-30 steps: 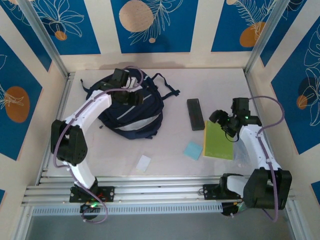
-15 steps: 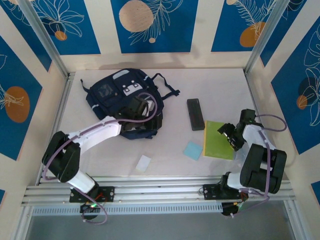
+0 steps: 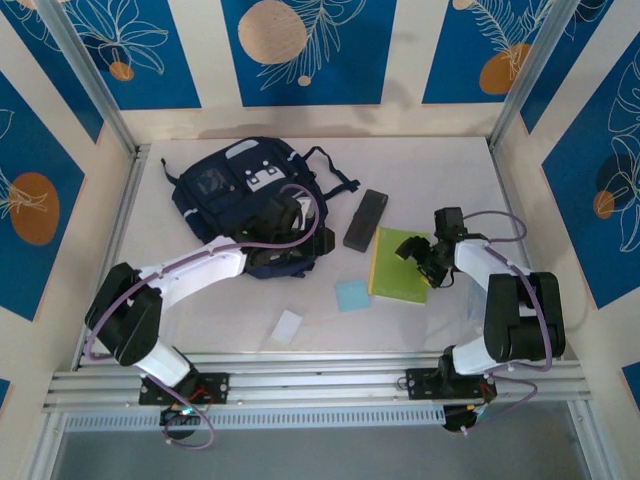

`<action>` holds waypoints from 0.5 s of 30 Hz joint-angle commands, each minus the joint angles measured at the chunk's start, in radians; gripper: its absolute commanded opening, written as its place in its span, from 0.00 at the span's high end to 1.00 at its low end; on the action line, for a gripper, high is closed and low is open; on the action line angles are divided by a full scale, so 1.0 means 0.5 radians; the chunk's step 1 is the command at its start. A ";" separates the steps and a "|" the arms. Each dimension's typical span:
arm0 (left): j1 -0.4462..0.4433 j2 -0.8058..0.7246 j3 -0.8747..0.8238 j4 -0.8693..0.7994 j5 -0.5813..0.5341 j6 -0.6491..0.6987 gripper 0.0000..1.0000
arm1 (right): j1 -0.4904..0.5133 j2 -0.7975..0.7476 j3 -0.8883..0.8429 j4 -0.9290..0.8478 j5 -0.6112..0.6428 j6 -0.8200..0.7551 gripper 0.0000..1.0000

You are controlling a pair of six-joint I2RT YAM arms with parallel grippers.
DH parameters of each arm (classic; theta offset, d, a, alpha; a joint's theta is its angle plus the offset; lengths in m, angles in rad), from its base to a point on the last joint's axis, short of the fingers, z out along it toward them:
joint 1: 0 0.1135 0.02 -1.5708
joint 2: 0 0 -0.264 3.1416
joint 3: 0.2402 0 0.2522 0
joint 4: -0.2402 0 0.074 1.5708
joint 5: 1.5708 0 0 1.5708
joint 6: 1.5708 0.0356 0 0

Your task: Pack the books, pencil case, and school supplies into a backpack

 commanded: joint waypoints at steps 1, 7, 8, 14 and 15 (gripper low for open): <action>-0.025 0.044 0.031 0.040 0.088 -0.006 0.35 | 0.021 -0.060 0.037 -0.255 -0.016 -0.004 0.17; -0.115 0.216 0.147 0.048 0.169 0.018 0.41 | -0.112 -0.223 0.057 -0.420 0.149 -0.243 0.18; -0.136 0.259 0.183 0.046 0.185 0.017 0.43 | -0.153 -0.220 0.042 -0.406 0.118 -0.276 0.18; -0.279 0.538 0.380 0.061 0.189 0.010 0.49 | -0.219 -0.126 -0.052 -0.201 -0.075 -0.310 0.22; -0.300 0.593 0.417 0.057 0.185 0.007 0.50 | -0.204 -0.098 -0.059 -0.165 -0.098 -0.303 0.23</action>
